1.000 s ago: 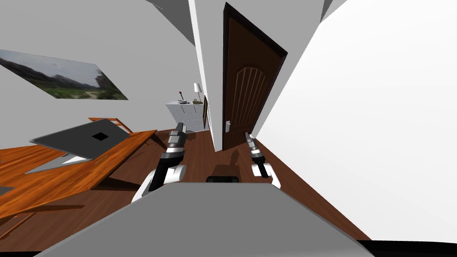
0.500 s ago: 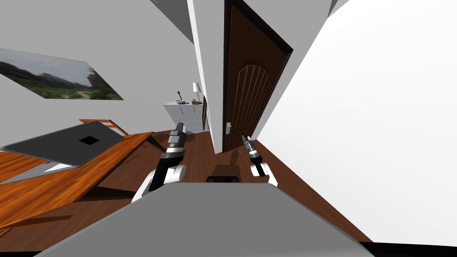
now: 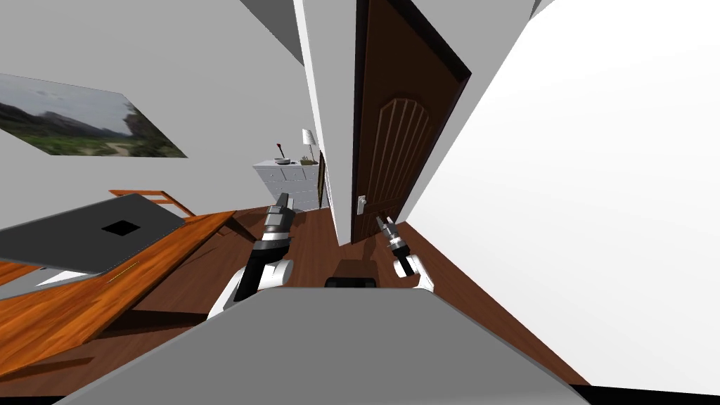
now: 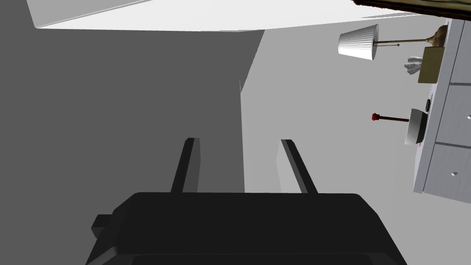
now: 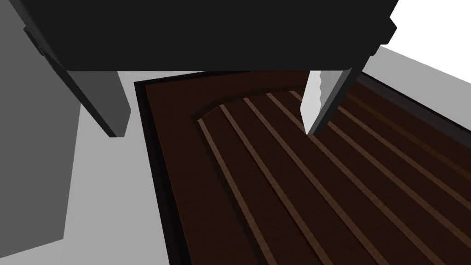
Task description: Pull the door open
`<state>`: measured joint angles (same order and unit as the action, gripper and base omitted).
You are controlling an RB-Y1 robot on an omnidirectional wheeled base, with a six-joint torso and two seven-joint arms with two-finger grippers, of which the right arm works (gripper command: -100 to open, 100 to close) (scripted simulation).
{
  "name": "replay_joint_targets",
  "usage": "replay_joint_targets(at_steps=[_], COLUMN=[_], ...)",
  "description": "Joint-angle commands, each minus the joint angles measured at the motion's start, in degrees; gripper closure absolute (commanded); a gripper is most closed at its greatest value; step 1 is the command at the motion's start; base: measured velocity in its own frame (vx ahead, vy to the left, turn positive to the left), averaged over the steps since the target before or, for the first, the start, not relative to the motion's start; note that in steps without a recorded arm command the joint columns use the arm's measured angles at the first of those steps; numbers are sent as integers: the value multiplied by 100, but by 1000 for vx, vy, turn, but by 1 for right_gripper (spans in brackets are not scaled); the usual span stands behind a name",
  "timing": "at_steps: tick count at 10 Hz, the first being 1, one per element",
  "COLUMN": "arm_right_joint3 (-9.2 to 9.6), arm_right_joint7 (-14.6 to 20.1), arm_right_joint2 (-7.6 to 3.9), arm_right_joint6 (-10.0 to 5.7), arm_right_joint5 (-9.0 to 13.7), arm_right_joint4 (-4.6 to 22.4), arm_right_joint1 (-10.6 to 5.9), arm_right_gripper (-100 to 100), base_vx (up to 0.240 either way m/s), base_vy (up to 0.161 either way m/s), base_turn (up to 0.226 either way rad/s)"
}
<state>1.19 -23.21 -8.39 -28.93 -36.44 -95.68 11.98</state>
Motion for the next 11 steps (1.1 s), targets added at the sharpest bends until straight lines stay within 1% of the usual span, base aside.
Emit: replay_joint_targets(at_steps=[1, 3, 4, 5, 7, 8, 9, 11], arm_right_joint3=[22, 50, 57, 69, 81, 93, 97, 116], arm_right_joint7=[-159, -380, -435, -532, -627, -716, -754, -899], arm_right_joint2=[6, -24, -32, -44, -56, -68, -72, -90], arm_right_joint6=[-33, -60, -67, -80, -92, -103, -108, -126], arm_right_joint5=[-169, -453, -523, -648, -769, -884, -932, -1120], arm_right_joint4=[182, 507, 588, 731, 869, 1001, 1056, 1270], arm_right_joint1=[-31, -146, -175, -225, -275, -321, -341, -416], arm_right_gripper=[-100, -100, -100, -100, -100, -100, -100, -100], base_vx=[143, 163, 158, 147, 132, 147, 134, 127], base_vy=[32, 59, 42, 29, 10, -7, 8, 29], base_turn=[-5, -13, -9, -5, -6, -8, -4, -8])
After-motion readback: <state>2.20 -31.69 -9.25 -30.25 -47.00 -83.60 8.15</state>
